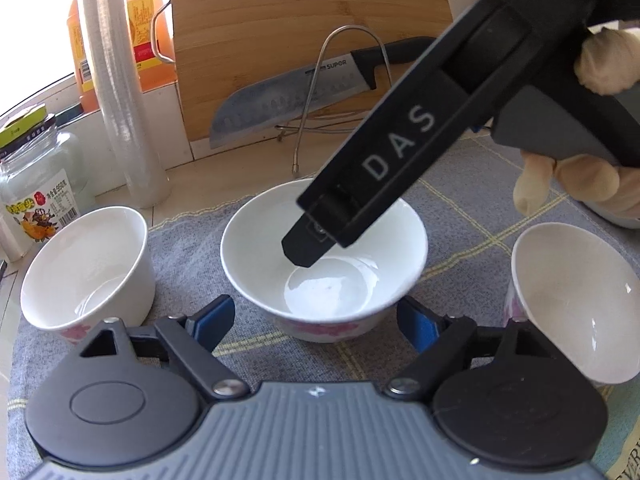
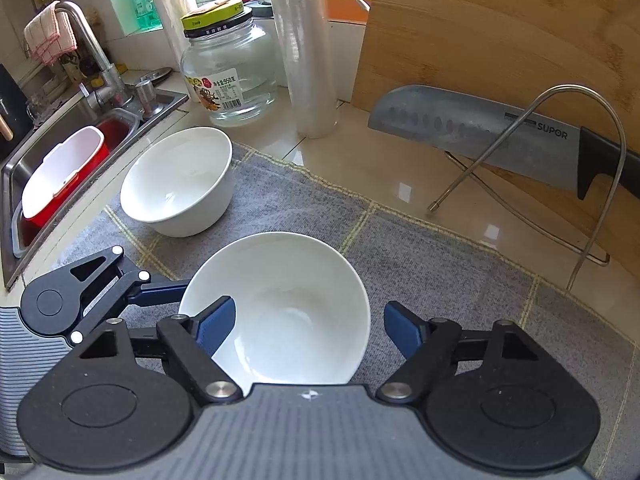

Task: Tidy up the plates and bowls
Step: 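Lift and carry the white bowl toward the plate stack with the right gripper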

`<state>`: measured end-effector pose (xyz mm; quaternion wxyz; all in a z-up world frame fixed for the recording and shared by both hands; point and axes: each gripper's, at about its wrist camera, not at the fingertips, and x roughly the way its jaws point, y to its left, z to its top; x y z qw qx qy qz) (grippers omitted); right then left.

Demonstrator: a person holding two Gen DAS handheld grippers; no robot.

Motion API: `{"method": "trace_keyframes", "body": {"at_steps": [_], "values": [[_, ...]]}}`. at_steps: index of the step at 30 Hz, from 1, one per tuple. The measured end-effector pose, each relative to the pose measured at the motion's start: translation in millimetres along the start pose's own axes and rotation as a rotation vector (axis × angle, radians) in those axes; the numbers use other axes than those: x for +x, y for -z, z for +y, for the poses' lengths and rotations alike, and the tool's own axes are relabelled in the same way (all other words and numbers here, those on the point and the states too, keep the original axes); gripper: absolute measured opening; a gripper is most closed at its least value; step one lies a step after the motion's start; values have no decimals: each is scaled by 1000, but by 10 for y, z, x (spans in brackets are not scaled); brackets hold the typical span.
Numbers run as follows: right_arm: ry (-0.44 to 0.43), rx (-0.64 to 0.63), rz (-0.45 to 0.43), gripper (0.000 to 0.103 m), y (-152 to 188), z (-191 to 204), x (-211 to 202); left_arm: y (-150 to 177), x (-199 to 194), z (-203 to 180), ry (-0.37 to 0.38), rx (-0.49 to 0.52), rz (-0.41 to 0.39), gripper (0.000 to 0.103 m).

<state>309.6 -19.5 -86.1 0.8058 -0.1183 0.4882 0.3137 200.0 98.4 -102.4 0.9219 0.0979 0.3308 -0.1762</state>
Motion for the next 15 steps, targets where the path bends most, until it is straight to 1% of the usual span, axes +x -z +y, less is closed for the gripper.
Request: {"method": "trace_keyframes", "body": {"at_steps": [4,11,15], "values": [[-10,-3,6,78,-14,-9,46,4,-13,-27,2,40,-10,88],[-33,2,15,77,-39,-30,89,-11,-25,-24,16,45,-3,85],[-40,0,20,76,-39,-19,96,-17,-41,-51,10,63,-2,84]]}}
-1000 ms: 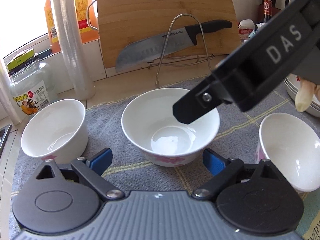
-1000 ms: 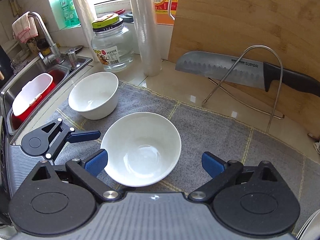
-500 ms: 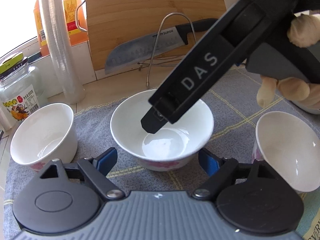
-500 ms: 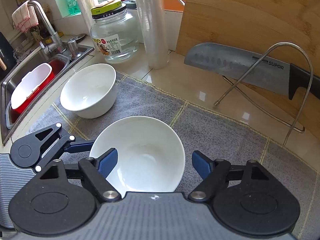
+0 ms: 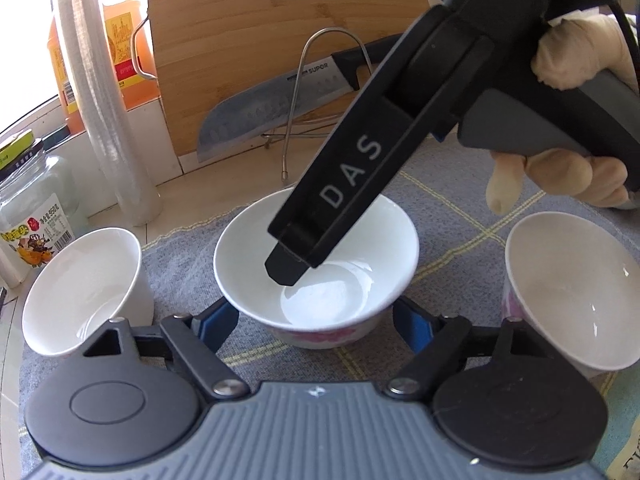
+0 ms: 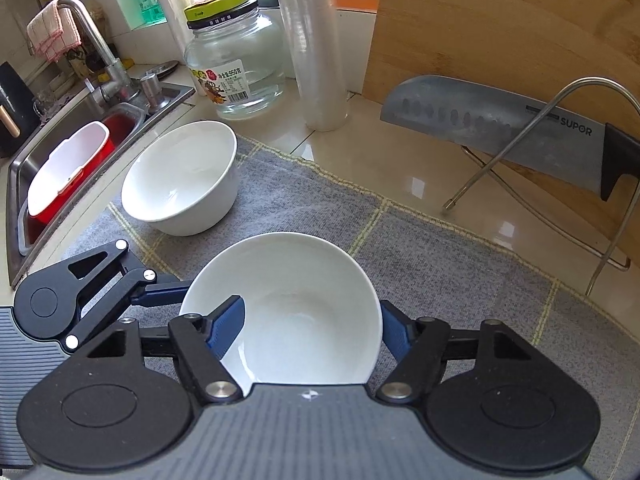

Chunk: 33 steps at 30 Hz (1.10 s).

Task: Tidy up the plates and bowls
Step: 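Lift and carry the white bowl toward the plate stack with the right gripper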

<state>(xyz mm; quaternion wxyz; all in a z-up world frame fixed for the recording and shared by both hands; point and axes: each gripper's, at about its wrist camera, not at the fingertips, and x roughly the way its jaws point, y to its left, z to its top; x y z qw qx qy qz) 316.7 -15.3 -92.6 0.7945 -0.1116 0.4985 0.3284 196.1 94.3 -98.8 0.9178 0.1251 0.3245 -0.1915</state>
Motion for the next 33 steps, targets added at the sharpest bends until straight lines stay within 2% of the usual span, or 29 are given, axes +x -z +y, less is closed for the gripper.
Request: {"method": "trace_keyframes", "body": {"at_steps": [10,33], "values": [[-4,12,-2,72,3,-16,7,-17,-31,33,12,19,-3,84],[6,-10,-13,73,21,77,-86,-69,-152,48,23,9,-4,84]]}}
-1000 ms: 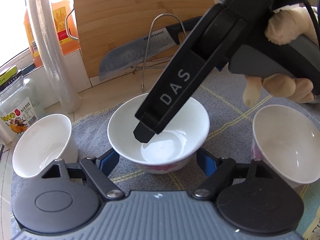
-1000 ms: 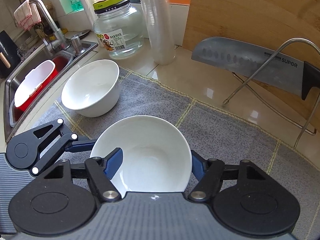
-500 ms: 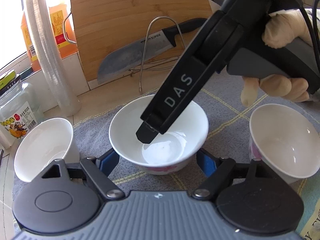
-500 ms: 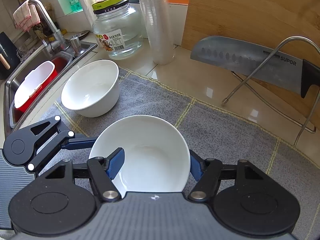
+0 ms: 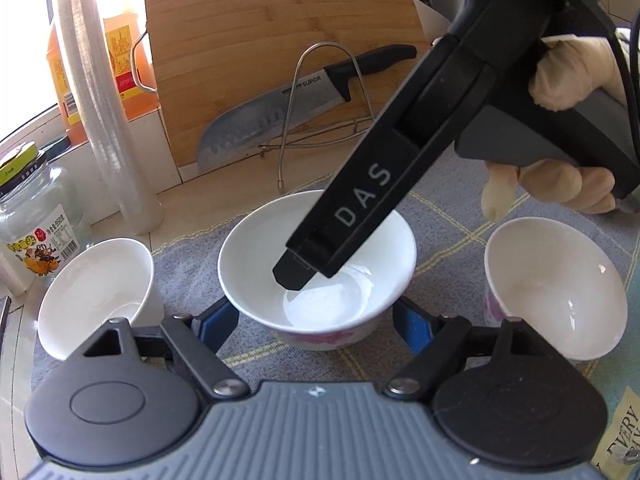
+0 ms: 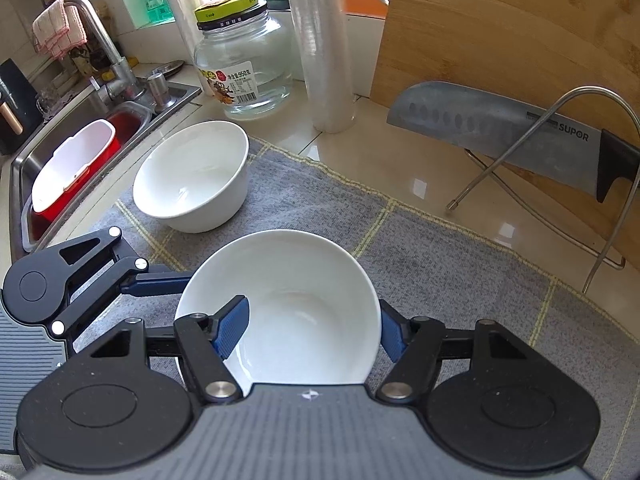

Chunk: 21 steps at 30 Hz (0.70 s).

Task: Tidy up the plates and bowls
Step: 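Lift and carry the white bowl toward the plate stack with the right gripper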

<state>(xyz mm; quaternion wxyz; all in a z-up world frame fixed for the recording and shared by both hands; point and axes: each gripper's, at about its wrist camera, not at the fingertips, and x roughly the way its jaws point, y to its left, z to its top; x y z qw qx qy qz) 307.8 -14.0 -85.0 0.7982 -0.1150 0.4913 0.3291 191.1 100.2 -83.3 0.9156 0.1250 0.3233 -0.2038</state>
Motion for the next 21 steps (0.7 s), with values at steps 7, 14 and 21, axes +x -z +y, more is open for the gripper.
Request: {"method": "trace_keyframes", "body": {"at_steps": [7,14,21], "values": [[-10,-20,-15,73,30,74,-121,-45,-146,-35,-5,-5,10,84],[-12,-44,-28,73,71,162,-261,-78,-302,-78,-4,-10,9,84],[-8,-57,-63,73,111,220,-451,-122,-450,-153,-9,-3,-1,84]]}}
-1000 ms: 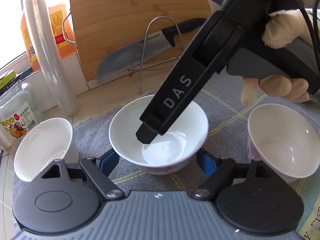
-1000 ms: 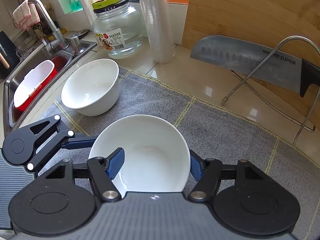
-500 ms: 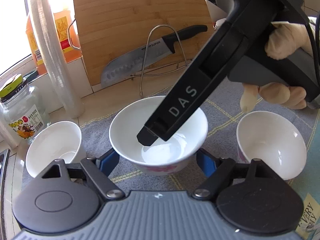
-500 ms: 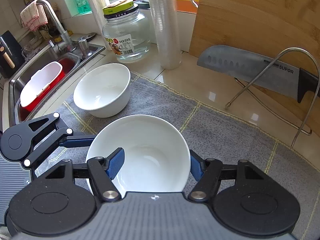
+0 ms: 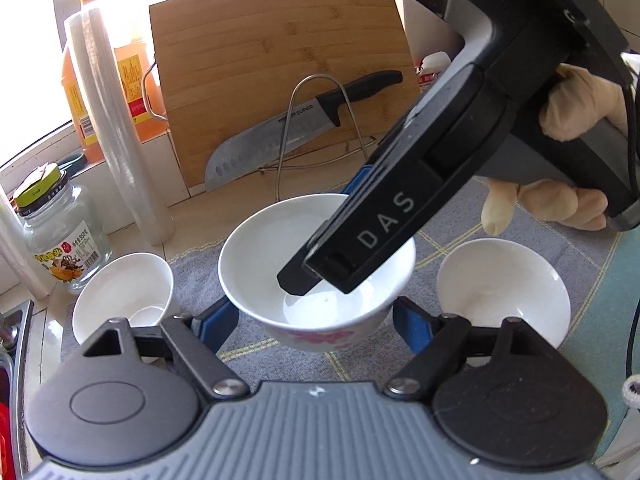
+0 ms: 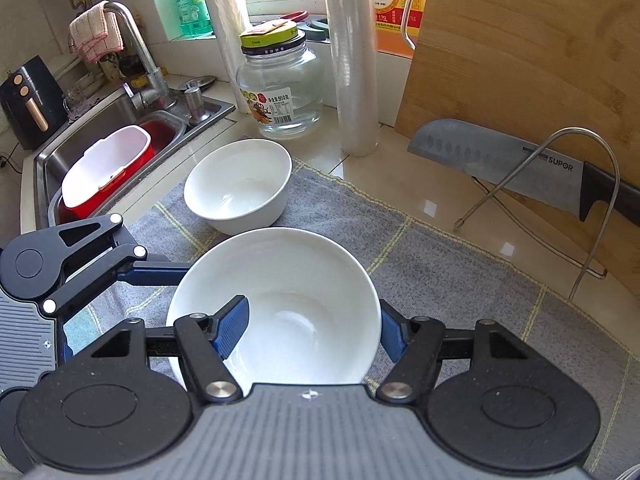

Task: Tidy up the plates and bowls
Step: 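Lift and carry the white bowl toward the plate stack with the right gripper, then lower the white bowl onto the plate stack and open the right gripper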

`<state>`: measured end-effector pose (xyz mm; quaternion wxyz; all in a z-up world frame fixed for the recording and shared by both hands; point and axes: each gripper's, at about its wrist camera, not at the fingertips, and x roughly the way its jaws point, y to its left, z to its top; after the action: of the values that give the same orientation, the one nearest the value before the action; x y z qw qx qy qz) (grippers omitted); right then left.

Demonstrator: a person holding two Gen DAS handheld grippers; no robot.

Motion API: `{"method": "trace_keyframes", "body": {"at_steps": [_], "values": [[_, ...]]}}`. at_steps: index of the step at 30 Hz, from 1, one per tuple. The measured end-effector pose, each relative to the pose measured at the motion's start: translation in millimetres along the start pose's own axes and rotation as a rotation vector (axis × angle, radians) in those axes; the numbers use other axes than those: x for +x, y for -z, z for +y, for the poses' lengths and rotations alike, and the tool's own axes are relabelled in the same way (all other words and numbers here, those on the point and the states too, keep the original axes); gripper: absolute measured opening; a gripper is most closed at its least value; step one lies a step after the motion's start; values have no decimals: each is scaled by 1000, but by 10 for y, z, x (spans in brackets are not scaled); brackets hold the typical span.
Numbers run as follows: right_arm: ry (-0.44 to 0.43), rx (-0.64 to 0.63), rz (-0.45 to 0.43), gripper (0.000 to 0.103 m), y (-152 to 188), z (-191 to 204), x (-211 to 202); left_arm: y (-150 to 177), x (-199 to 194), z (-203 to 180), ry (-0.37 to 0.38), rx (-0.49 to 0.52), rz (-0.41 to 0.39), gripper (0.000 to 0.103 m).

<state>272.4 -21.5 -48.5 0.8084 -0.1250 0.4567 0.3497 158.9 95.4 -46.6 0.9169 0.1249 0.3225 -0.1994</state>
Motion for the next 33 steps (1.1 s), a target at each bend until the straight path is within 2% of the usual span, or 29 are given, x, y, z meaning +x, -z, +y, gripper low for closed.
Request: {"method": "trace_keyframes", "body": {"at_steps": [10,33], "values": [[24,31,-44,73,135,-13,-289,-97,-127,-160,23,34,-20,84],[138,172,-49,73,761,-161,-788,-122,-141,-704,193,144,-27,84]]}}
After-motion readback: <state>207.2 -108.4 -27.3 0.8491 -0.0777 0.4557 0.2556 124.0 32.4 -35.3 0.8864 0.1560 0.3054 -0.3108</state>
